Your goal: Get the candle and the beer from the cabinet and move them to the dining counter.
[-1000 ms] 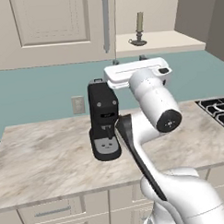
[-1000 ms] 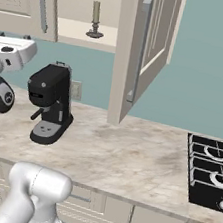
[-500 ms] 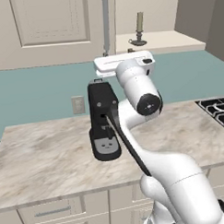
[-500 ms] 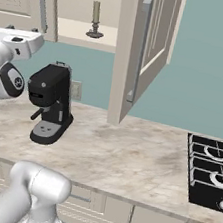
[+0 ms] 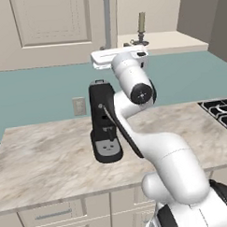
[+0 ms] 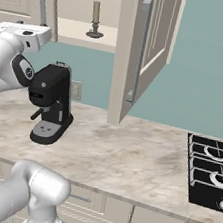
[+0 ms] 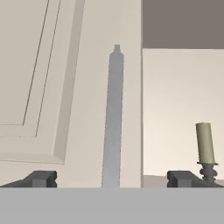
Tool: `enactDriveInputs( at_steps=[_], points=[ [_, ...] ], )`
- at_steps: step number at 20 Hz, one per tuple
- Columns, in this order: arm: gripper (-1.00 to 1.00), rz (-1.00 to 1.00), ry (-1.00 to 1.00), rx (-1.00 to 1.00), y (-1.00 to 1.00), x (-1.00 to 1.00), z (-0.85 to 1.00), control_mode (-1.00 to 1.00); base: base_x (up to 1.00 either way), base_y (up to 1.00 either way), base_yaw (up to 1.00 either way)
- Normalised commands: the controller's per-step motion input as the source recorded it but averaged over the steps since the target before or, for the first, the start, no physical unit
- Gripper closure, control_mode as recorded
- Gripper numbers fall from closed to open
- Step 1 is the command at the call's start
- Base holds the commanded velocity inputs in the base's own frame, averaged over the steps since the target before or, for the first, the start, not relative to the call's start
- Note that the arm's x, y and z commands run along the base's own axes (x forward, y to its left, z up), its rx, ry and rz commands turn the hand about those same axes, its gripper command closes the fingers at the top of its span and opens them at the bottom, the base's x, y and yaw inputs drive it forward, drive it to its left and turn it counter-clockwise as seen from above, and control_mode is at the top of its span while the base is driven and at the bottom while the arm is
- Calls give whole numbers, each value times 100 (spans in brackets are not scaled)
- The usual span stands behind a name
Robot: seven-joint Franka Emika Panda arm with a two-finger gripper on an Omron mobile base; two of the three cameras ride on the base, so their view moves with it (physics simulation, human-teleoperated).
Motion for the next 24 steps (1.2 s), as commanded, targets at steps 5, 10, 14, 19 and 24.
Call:
enactDriveInputs(
  at_steps=[5,10,14,19,24],
  points=[
    [-100,0,0,0,4,51,8,-100,0,0,0],
    [-100,0,0,0,4,47,5,-100,0,0,0],
    [-100,0,0,0,3,36,2,-100,0,0,0],
    [-100,0,0,0,12,31,4,-100,0,0,0],
    [-100,0,2,0,10,28,1,-100,0,0,0]
  ],
)
